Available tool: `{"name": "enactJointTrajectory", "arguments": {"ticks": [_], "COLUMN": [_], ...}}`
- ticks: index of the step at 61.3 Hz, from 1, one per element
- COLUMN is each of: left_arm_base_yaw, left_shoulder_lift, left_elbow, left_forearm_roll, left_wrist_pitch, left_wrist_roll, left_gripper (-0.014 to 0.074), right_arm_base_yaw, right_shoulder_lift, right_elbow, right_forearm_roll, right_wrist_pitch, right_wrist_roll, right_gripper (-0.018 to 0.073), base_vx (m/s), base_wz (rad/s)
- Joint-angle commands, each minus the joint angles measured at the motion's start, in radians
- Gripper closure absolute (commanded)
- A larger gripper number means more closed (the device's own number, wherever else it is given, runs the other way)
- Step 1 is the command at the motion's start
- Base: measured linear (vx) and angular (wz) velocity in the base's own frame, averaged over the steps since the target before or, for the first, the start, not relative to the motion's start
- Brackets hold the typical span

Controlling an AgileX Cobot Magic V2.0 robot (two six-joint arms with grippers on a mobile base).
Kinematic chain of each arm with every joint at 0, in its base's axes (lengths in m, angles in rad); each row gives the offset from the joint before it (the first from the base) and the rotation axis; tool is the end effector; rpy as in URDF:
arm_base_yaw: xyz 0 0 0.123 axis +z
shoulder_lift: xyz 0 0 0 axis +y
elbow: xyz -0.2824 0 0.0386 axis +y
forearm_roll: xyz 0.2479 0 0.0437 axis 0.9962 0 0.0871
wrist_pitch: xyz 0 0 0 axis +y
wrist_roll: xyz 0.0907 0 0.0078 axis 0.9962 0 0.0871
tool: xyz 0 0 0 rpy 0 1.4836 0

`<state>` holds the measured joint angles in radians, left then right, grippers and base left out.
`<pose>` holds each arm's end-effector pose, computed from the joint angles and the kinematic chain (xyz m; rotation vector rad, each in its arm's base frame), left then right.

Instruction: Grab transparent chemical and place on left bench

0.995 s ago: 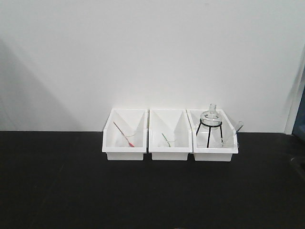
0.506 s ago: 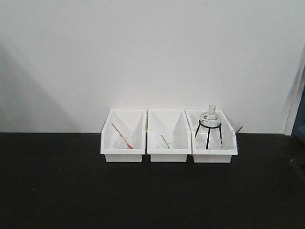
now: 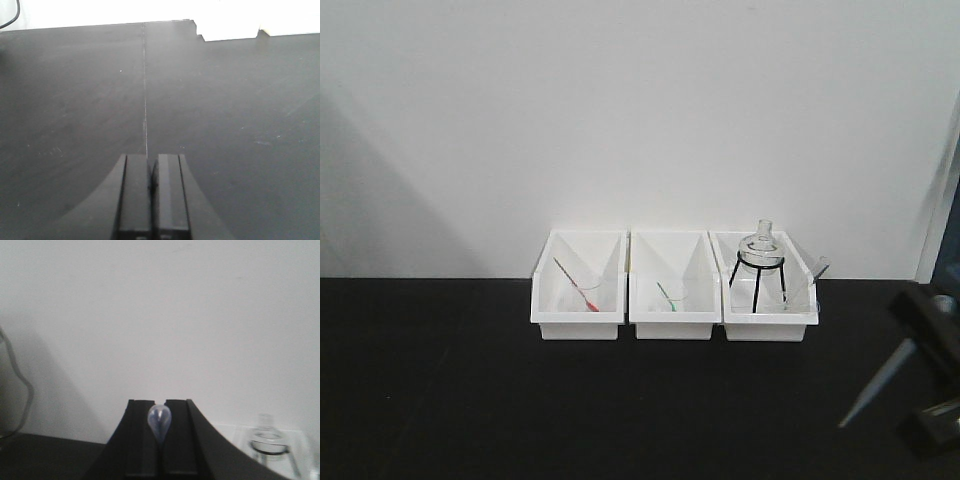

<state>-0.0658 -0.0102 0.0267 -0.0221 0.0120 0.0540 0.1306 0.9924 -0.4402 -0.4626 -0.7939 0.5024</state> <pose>0.0566 -0.0038 0.2035 0.0741 1.5103 -0.0274 0.1896 0.0541 0.3109 -0.2563 1.3011 0.4622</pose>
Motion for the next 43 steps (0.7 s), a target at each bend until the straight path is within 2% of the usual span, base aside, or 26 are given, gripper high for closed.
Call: {"name": "enactJointTrajectory", "arguments": {"ticks": [1,5,11,33,43], "left_arm_base_yaw": [-0.002,-0.002,-0.002,-0.002,-0.002], "left_shoulder_lift": [-0.019,-0.019,-0.019,-0.019,-0.019], "left_elbow": [0.016,0.016,0.016,0.016,0.016], "left_forearm_roll": [-0.001,-0.001,-0.001,-0.001,-0.001], "left_wrist_pitch": [-0.078,-0.078,-0.078,-0.078,-0.078], "left_wrist_roll": [-0.008,-0.008,-0.008,-0.008,-0.008], "left_gripper": [0.0600,0.0600,0.0600,0.0600,0.0600], "right_arm_base_yaw": [-0.003,-0.003,-0.003,-0.003,-0.003], "right_shoulder_lift": [0.128,0.223,0.332,0.627,0.693], "right_elbow": [-0.059,-0.089,-0.122,-0.145,-0.145], "right_forearm_roll": [-0.200,-0.310,-0.379,-0.432,-0.434], "right_wrist_pitch": [-0.247,-0.329,-0.402,-0.478,-0.535], "right_wrist_roll": [0.108,0.146,0.183,0.176,0.143], "right_gripper": [0.0559,0.0559,0.0559,0.0553,0.0453], "base_vx": [0.00,0.00,0.00,0.00,0.00], "base_wz": [0.00,0.00,0.00,0.00,0.00]}}
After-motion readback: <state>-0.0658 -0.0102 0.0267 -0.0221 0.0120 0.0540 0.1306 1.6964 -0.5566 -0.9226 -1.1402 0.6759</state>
